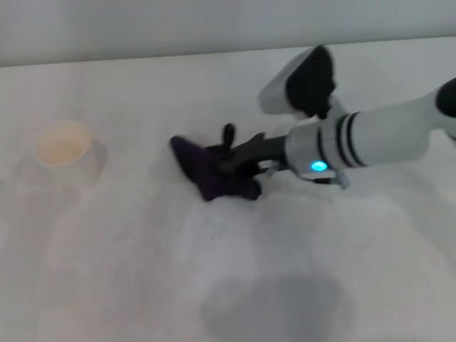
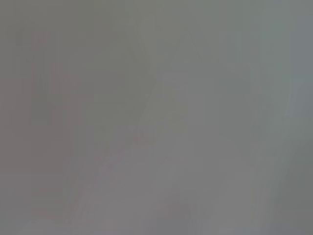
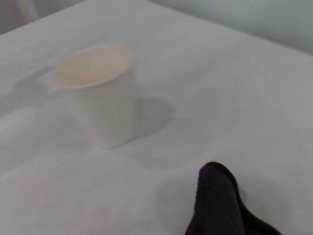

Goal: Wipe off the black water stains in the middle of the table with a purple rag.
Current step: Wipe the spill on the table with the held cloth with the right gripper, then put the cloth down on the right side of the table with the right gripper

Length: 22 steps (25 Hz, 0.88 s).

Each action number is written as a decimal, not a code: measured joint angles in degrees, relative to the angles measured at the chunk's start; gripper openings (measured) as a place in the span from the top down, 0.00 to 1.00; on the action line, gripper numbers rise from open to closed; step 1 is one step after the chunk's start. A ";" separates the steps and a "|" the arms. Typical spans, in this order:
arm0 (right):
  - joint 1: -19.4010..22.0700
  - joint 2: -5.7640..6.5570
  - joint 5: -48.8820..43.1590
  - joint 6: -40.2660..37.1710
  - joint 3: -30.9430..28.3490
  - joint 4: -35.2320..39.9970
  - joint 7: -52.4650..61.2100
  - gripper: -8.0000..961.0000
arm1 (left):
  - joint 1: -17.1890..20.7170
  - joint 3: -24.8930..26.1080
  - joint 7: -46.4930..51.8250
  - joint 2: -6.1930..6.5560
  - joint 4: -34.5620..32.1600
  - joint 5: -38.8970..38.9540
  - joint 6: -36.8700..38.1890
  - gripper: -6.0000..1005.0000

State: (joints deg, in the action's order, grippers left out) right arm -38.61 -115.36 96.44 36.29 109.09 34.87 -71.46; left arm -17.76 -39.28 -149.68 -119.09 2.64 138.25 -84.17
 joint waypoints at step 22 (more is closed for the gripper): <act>15.04 0.12 -13.08 17.73 -25.70 9.44 -3.77 0.90 | -0.11 0.00 0.09 0.00 0.00 0.00 -0.03 0.14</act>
State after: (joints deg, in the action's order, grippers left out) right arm -23.57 -115.24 83.36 54.02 83.39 44.31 -75.23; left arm -17.87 -39.29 -149.59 -119.09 2.64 138.25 -84.20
